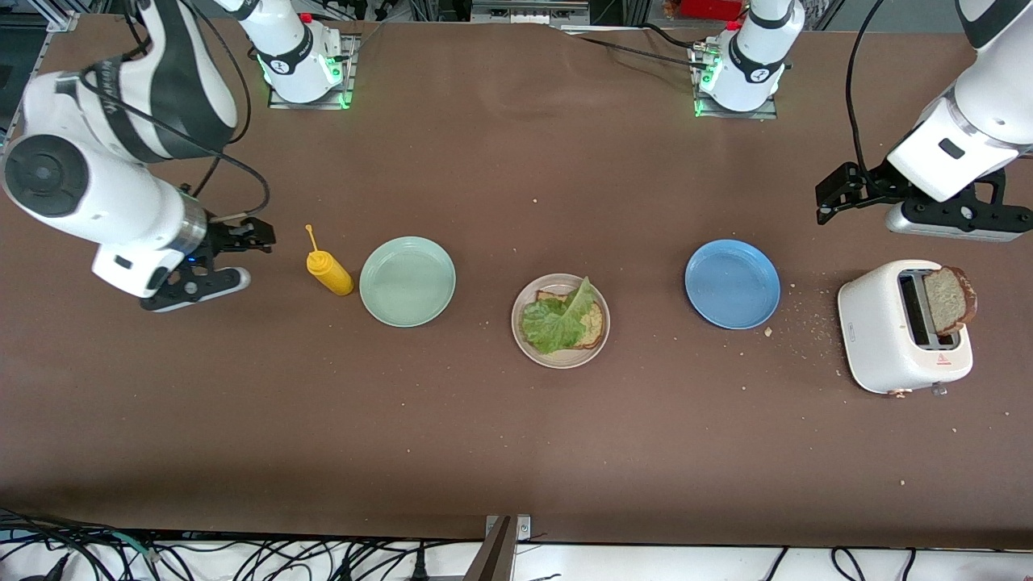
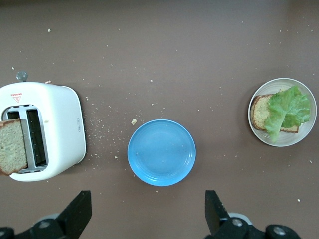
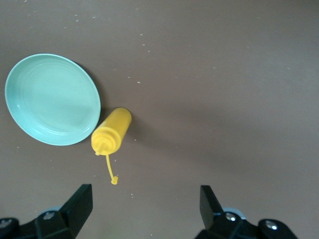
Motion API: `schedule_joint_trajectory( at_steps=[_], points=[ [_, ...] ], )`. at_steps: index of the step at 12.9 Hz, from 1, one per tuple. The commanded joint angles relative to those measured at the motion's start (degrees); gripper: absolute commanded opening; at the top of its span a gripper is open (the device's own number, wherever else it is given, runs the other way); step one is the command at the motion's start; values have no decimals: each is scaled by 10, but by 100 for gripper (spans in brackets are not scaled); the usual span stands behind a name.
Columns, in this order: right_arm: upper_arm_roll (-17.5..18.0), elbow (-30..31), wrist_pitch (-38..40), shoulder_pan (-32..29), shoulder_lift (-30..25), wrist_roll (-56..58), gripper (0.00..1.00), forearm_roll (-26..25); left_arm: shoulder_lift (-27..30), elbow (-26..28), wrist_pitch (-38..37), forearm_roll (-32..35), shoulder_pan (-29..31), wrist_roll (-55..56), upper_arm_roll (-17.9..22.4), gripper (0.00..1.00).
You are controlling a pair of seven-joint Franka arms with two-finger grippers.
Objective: Make sandwich in beige plate with both arms
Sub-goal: 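Withdraw the right gripper from the beige plate toward its rest pose, then reach the left gripper down to the bread slice in the toaster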
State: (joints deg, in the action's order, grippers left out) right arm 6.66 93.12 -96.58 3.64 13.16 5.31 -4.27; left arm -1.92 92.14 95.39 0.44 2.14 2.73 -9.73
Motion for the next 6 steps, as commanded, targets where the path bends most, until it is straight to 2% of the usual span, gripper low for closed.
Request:
schedule_joint_trajectory(
  at_steps=[1, 6],
  points=[
    [-34, 21, 6, 2, -38, 5, 100, 3, -11, -21, -20, -10, 3, -3, 1, 100],
    [-51, 19, 1, 2, -72, -1, 100, -3, -10, -21, -31, -7, 14, -3, 1, 100]
  ],
)
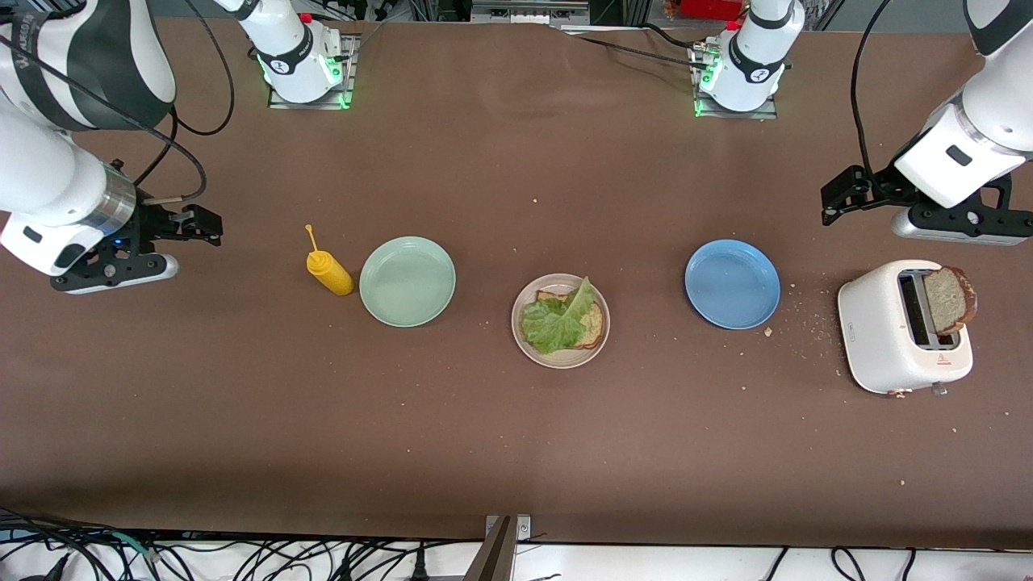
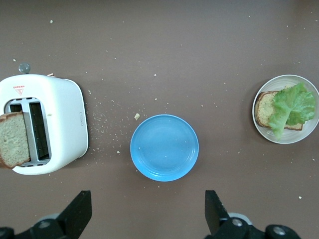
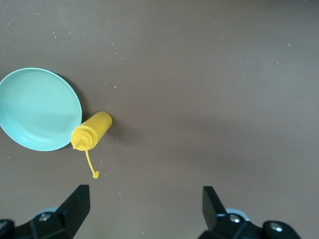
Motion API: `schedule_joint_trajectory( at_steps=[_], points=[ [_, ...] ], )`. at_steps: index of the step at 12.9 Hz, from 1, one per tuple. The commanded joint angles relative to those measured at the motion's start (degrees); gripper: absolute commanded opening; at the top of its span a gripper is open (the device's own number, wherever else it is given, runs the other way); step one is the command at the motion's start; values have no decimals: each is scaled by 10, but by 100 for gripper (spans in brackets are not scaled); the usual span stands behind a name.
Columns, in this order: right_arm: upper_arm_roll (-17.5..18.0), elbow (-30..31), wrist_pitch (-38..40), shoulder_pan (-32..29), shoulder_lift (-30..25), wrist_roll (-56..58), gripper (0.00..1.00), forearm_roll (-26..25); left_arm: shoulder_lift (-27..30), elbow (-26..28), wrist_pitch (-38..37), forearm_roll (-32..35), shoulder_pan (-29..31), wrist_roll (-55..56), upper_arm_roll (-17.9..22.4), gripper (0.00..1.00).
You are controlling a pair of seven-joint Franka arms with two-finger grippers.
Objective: Make sandwich in beige plate with both arms
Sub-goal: 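Reach the left gripper down to the bread slice in the toaster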
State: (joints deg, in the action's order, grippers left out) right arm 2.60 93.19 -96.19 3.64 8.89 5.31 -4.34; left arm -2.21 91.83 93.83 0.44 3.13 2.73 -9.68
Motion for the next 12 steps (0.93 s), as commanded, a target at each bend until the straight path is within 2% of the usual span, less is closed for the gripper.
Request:
schedule_joint_trajectory(
  at_steps=[1, 5, 10, 11, 12],
  points=[
    [-13, 18, -6, 2, -33, -3, 100, -3, -7, -18, -15, -5, 6, -4, 1, 100],
    [-15, 16, -28, 2, -60, -47, 100, -2, -21, -15, -19, -4, 41, 2, 2, 100],
    [-22, -8, 15, 2, -70, -45, 100, 3, -98, -20, -13, -4, 128, -7, 2, 100],
    [-28, -11, 31, 2, -70, -47, 100, 6, -118, -31, -3, 10, 139, -9, 2, 100],
    [-32, -13, 42, 2, -72, -47, 100, 10, -139, -50, 20, 54, 144, -25, 1, 100]
  ],
)
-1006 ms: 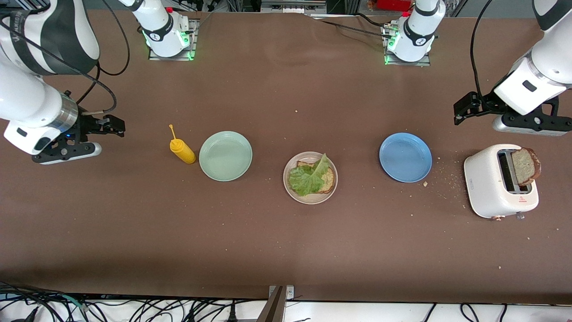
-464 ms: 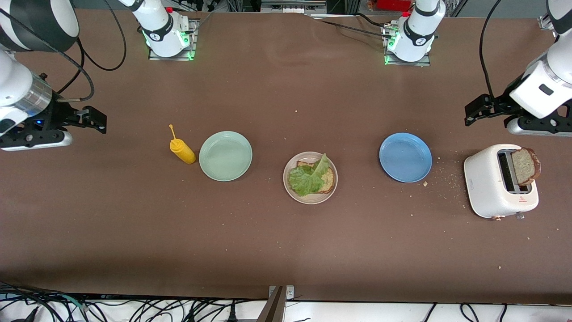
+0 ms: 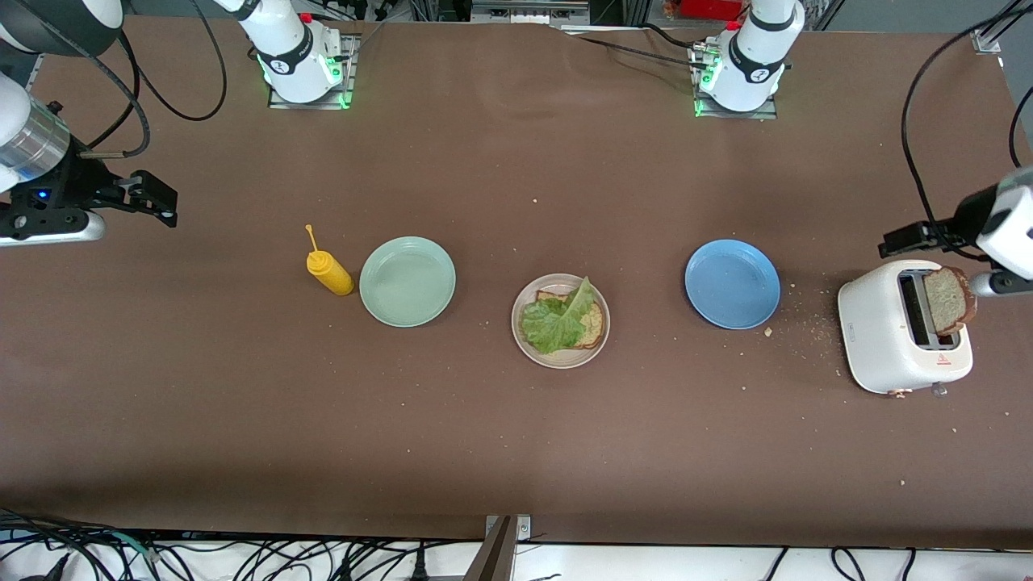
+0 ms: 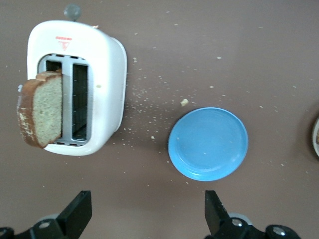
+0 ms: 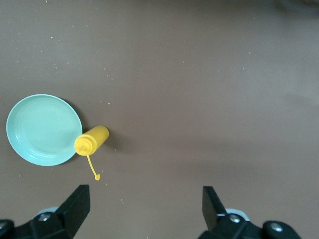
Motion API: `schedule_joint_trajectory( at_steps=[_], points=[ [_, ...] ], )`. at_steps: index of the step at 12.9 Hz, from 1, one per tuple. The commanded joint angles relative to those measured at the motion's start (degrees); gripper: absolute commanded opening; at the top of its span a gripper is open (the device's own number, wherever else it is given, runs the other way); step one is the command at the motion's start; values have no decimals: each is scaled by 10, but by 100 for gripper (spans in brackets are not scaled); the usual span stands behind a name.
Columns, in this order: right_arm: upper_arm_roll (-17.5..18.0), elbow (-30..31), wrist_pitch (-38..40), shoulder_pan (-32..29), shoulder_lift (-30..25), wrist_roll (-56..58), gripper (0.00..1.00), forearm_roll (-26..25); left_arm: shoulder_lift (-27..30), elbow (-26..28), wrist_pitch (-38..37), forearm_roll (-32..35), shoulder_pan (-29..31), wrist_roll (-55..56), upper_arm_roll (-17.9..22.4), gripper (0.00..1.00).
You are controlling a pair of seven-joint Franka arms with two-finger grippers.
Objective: Make sandwich in beige plate with both arms
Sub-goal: 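Reach the left gripper down to the bread slice in the toaster, then grasp the toaster bread slice with the left gripper and lift it out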
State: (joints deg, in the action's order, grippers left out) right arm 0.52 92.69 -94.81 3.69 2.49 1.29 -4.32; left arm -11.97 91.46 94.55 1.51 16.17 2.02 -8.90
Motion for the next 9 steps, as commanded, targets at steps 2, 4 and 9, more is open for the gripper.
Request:
schedule_joint_trajectory(
  at_steps=[2, 4, 9],
  points=[
    [-15, -16, 57, 2, -9, -8, 100, 6, -73, -50, 48, 83, 18, -65, -6, 100],
    [-15, -29, 80, 1, -10, -20, 100, 5, -83, -45, 84, 101, 48, -86, -6, 100],
    [-15, -25, 67, -10, -15, -12, 100, 11, -122, -40, 104, 125, 84, -124, -6, 100]
  ],
)
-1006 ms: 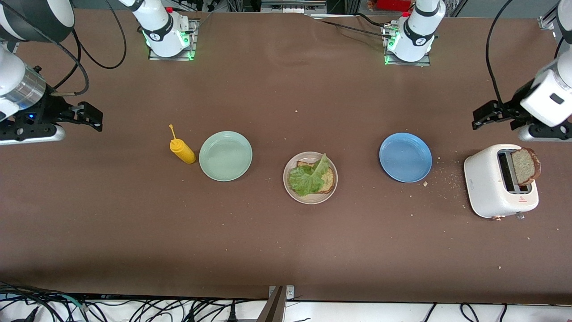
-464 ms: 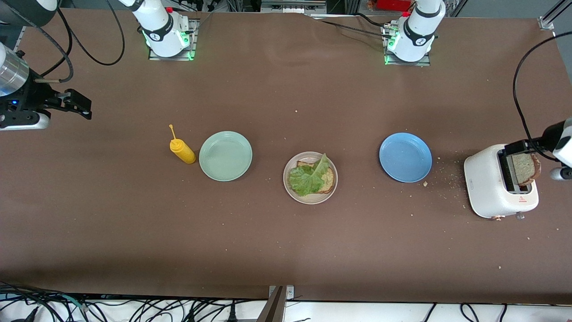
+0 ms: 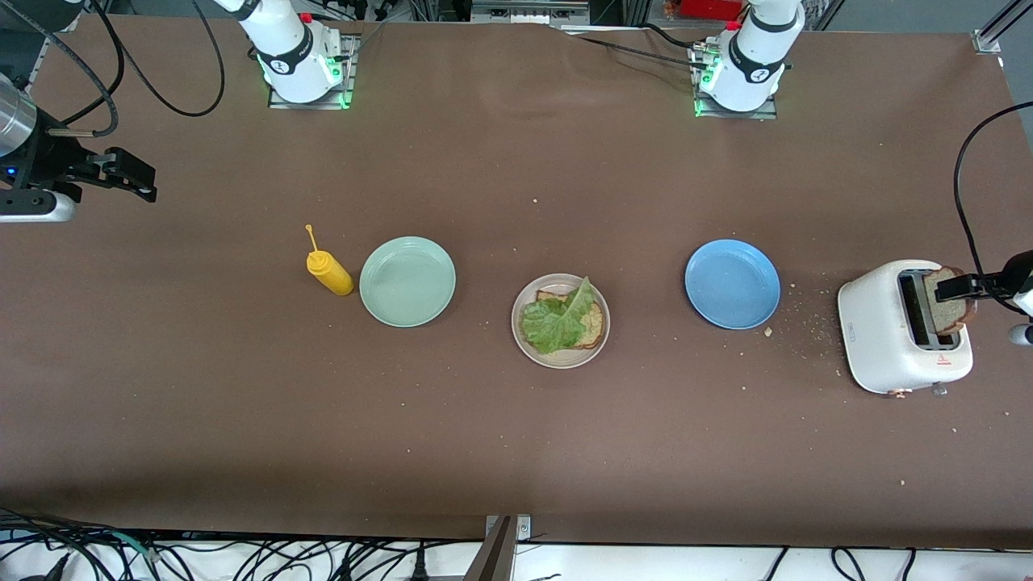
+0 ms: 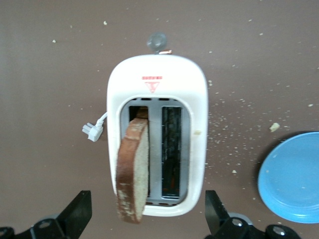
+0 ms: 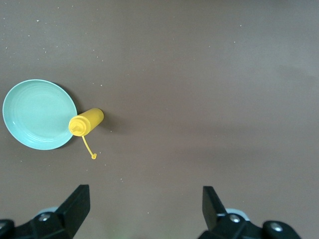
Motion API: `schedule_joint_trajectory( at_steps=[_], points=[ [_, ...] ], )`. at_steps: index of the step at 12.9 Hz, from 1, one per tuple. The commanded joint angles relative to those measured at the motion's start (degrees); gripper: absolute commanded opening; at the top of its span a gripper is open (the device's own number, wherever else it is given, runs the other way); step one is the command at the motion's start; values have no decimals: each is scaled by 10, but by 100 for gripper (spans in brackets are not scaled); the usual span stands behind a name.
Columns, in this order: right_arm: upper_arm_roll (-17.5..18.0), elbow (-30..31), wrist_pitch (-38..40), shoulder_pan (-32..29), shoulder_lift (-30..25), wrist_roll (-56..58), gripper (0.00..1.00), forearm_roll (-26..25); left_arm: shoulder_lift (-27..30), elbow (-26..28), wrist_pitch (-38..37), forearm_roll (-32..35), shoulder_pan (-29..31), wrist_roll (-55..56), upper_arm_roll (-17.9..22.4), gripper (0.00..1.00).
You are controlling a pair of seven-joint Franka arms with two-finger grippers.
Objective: Make sandwich in beige plate with both arms
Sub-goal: 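Grasp the toaster bread slice with the left gripper and lift it out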
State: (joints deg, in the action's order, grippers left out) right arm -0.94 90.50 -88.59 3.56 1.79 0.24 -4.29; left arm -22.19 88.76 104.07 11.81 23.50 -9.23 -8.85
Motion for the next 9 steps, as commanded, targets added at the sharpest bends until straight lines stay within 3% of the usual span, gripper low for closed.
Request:
schedule_joint_trajectory(
  at_steps=[1, 3, 4, 6, 7, 9],
  points=[
    [0, -3, 6, -7, -6, -1, 100, 10, -31, -12, 18, 22, 19, -12, -6, 100],
    [0, -4, 11, -8, 4, -4, 100, 11, -43, -11, 35, 22, 25, -12, -6, 98],
    [0, -4, 11, -8, 6, -5, 100, 11, -43, -11, 36, 22, 25, -12, -6, 73],
    [1, -6, 11, -7, 6, -6, 100, 11, -43, -4, 35, 22, 25, -13, -6, 11],
    [1, -4, 11, -7, 6, -6, 100, 12, -43, -3, 36, 22, 26, -13, -6, 0],
    [2, -4, 11, -6, 7, -11, 100, 12, -43, -4, 35, 22, 26, -13, -6, 0]
  ],
)
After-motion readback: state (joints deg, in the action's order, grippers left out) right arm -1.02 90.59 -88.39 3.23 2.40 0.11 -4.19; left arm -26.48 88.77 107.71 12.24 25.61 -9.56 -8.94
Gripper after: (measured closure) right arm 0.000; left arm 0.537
